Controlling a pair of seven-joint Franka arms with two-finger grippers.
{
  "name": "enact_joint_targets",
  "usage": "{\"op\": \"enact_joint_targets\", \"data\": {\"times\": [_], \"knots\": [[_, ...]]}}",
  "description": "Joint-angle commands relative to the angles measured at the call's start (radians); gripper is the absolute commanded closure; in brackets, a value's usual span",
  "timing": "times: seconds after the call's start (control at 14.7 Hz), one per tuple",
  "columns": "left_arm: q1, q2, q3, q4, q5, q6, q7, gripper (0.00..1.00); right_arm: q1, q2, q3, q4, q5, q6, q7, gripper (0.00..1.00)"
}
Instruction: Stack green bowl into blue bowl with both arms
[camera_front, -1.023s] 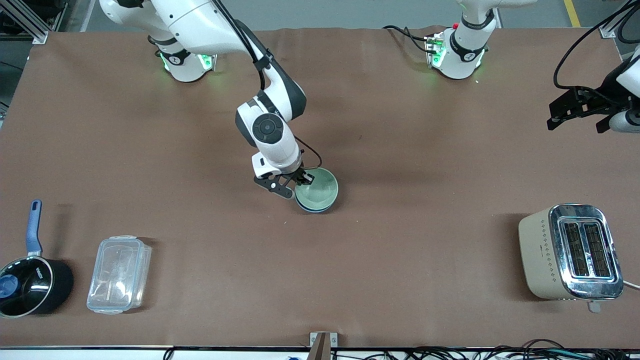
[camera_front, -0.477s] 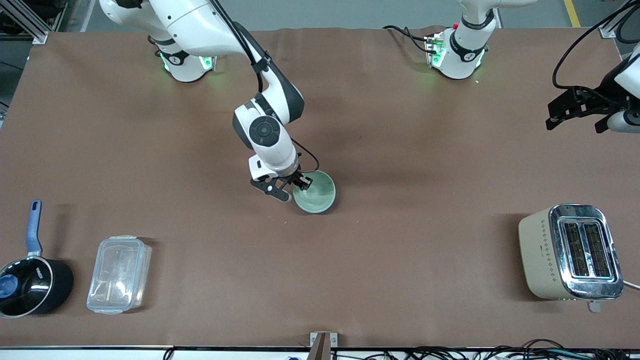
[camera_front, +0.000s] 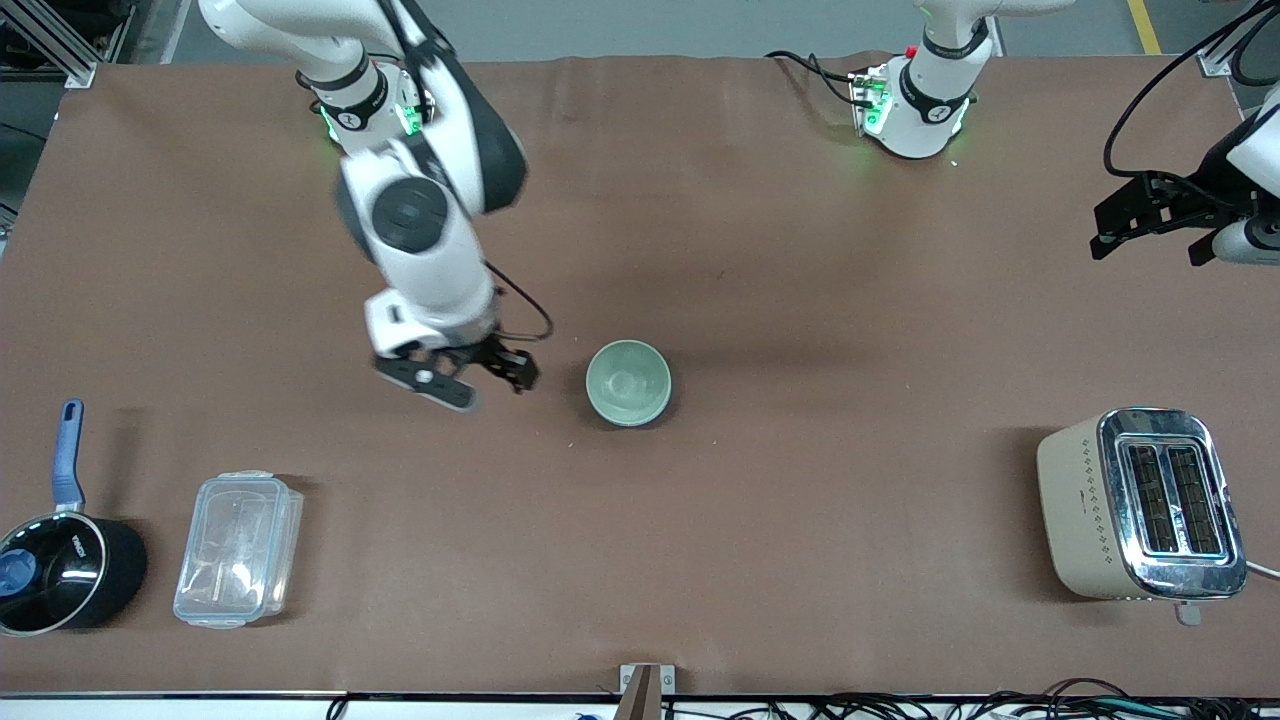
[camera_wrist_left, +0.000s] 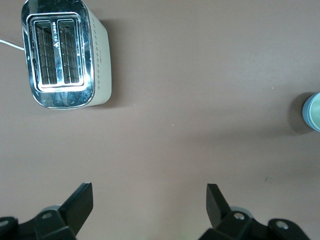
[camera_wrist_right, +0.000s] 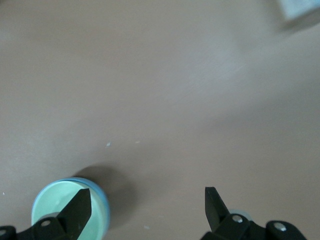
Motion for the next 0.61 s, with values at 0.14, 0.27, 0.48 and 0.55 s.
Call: {"op": "enact_joint_targets", "data": {"times": [0.14,0.27,0.48,0.55], "knots": [[0.005,-0.003,0.000,0.008,-0.015,-0.025,0.009,0.00,-0.030,-0.175,-0.141,0.008,-0.016,-0.199,-0.297,0.00],[0.004,-0.005,0.000,0.009,-0.015,-0.045,0.003,0.00,-0.030,-0.203,-0.186,0.065,-0.016,-0.314,-0.409,0.00],[0.005,-0.003,0.000,0.006,-0.013,-0.044,0.002,0.00,-0.030,-0.235,-0.242,0.159,-0.016,-0.480,-0.480,0.00],[0.005,-0.007,0.000,0.003,-0.013,-0.044,0.002,0.00,-0.030,-0.235,-0.265,0.186,-0.016,-0.508,-0.515,0.00]]}}
